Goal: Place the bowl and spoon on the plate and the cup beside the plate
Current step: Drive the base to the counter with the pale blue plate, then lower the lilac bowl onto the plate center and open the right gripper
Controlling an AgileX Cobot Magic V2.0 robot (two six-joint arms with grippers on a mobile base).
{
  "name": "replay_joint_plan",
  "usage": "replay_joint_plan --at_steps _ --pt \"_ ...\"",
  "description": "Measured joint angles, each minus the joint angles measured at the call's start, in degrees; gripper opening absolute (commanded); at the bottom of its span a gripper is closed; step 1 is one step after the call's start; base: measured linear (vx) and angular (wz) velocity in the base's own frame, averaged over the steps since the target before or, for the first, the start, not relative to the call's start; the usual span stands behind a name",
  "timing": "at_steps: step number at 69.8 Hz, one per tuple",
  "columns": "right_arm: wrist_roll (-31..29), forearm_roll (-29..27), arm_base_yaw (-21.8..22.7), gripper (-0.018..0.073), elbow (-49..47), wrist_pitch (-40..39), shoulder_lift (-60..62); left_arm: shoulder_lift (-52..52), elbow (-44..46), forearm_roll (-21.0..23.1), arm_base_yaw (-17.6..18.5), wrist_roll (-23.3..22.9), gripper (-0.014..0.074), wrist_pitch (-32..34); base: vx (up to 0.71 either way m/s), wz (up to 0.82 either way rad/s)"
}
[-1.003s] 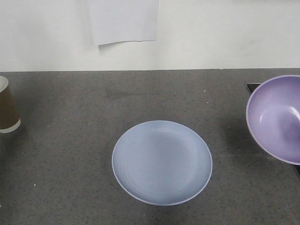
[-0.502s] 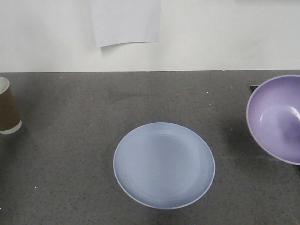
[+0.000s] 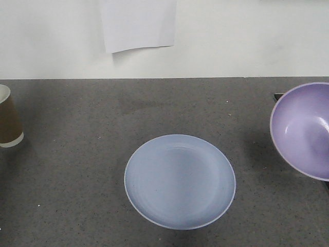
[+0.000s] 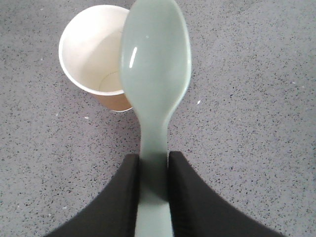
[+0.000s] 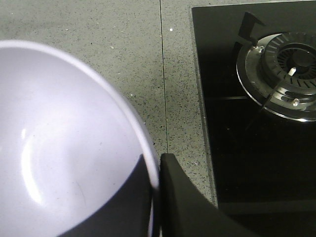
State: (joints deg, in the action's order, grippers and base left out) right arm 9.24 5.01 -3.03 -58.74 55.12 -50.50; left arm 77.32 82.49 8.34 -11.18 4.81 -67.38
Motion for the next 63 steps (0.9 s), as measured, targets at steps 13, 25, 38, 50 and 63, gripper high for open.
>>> replay_joint_plan --at_steps 13,25,38,50,63 --pt "0.0 0.0 0.0 -0.0006 0.0 0.0 0.0 0.0 0.0 0.0 0.0 0.0 -0.0006 0.0 0.0 0.0" --pt "0.0 0.0 0.0 -0.0006 0.0 0.0 0.0 0.0 0.0 0.0 0.0 0.0 -0.0006 0.0 0.0 0.0" --pt "0.0 0.0 0.0 -0.0006 0.0 -0.46 0.0 0.0 0.0 0.0 0.0 0.0 -0.0006 0.0 0.0 0.0" --pt "-1.42 -3.44 0.0 -0.0006 0.0 -1.76 -0.56 0.0 0.0 0.0 0.0 0.0 -0.0006 0.0 0.0 0.0" --pt "-12.54 -16.56 0.0 -0.0004 0.0 -1.4 -6.63 0.0 0.0 0.0 0.0 0.0 -0.0006 0.0 0.0 0.0"
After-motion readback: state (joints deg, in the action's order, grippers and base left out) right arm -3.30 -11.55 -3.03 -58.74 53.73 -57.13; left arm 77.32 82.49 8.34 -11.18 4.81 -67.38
